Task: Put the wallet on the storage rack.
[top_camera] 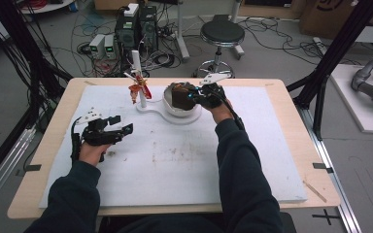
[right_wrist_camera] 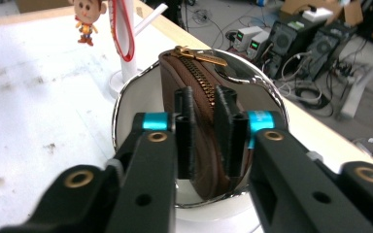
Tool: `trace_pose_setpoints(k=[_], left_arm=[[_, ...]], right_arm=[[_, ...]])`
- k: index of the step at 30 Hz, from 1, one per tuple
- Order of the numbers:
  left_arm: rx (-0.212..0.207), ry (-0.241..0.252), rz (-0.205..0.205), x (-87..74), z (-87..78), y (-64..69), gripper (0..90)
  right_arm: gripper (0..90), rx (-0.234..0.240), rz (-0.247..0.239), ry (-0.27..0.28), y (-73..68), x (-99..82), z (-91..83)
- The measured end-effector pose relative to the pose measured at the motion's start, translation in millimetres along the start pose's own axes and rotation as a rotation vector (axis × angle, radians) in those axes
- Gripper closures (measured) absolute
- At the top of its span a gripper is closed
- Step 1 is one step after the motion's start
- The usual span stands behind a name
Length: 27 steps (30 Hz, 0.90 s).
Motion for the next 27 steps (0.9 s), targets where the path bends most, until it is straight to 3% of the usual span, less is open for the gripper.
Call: trace_pose_setpoints(k=[5, 8, 10, 13, 18, 19, 20, 25, 27], left_arm=[[-0.006, 0.009, -0.011, 0.1, -4.4, -2.3, 24.9], [-0.004, 0.006, -0.01, 1.0, -7.5, -4.5, 23.5], [0.003, 0.007, 0.0, 1.4, -9.7, -6.6, 19.5], [0.014, 0.005, 0.018, 1.2, -12.9, -9.0, 19.4], [0.033, 0.0, 0.057, 0.6, -16.0, -11.8, 19.8], [0.034, 0.003, 0.056, 0.5, -15.4, -11.2, 19.8], [0.034, 0.001, 0.059, 0.4, -15.2, -11.1, 19.8], [0.03, -0.013, 0.054, -0.5, -11.6, -7.5, 19.5], [0.027, -0.002, 0.059, 0.8, -11.4, -6.1, 19.5]], right_arm=[[50.0, 0.037, 0.085, -0.033, 4.3, -3.3, -20.1], [43.7, 0.02, 0.088, -0.007, 5.0, -11.1, -41.3], [35.2, 0.023, 0.102, -0.023, 5.4, -20.2, -55.1], [29.2, 0.011, 0.1, -0.025, 4.3, -36.9, -76.4], [22.0, -0.023, 0.084, -0.052, -0.3, -70.4, -103.3], [21.5, -0.048, 0.08, -0.067, -1.1, -84.9, -112.4], [21.5, -0.048, 0.08, -0.067, -1.1, -84.9, -112.4], [21.5, -0.109, 0.082, -0.082, 3.2, -120.2, -137.2], [21.4, -0.118, 0.077, -0.09, 3.8, -124.1, -140.7]])
Point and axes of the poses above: each handheld gripper's, and its own axes: z roughly forward along the jaws, x roughly out of its top, y roughly to its right, the point moved 6 cm from there along z, roughly forward along the jaws, and after that the axes turned 9 degrees about -x, right-handed, at the moved point
